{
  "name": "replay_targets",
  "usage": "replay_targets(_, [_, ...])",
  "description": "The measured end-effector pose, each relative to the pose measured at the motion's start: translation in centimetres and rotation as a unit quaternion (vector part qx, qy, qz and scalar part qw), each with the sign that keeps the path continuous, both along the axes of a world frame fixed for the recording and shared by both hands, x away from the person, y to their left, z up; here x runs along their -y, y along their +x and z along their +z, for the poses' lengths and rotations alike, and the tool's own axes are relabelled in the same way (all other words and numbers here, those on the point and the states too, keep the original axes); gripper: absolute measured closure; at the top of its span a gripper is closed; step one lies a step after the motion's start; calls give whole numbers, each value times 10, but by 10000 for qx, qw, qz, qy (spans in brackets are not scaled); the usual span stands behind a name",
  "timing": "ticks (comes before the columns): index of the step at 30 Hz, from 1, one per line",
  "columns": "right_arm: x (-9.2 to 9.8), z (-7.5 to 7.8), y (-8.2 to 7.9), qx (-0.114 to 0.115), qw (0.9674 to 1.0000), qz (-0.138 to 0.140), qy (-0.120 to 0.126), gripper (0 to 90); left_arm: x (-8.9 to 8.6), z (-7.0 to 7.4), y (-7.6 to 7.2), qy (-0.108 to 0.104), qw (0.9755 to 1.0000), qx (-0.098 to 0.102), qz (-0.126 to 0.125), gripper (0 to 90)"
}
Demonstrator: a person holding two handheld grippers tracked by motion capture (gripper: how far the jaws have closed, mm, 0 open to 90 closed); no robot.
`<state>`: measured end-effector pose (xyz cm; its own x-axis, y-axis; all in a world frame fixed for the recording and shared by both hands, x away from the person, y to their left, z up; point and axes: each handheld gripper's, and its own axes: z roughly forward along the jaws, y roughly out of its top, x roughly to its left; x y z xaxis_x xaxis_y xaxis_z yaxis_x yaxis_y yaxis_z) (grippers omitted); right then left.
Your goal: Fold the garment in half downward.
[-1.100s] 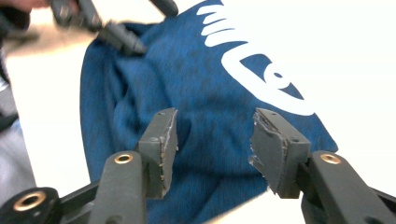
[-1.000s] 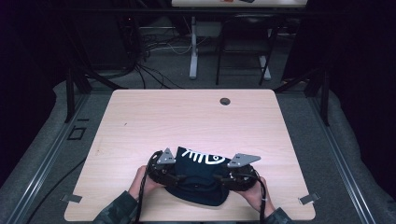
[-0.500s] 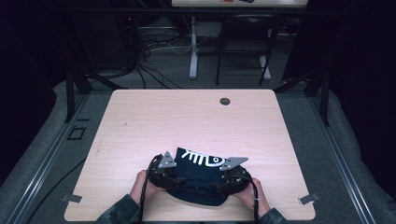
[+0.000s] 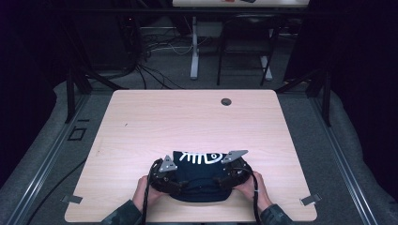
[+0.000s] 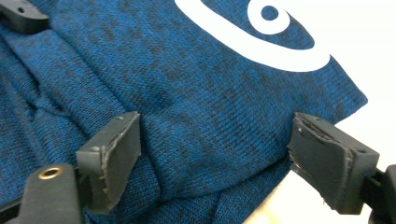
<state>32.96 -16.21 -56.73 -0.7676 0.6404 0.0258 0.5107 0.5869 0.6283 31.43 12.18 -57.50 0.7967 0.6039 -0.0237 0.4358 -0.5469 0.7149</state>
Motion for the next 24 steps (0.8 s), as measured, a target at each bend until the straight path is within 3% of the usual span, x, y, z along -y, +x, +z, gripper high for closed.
replay_targets(5, [0, 1, -2, 66, 10000, -74, -3, 145, -1, 3, 0, 25, 10000, 61, -56, 160])
replay_targets(10, [6, 9, -4, 124, 9994, -187, 250, 94, -3, 11, -2, -39, 9997, 221, -40, 86])
replay_targets(18, [28, 35, -17, 586, 9956, -454, 578, 61, -25, 25, 1, -209, 9984, 410, 317, 54])
replay_targets(24, [51, 40, -18, 674, 9929, -757, 622, 55, -46, 26, 8, -159, 9965, 486, 667, 37])
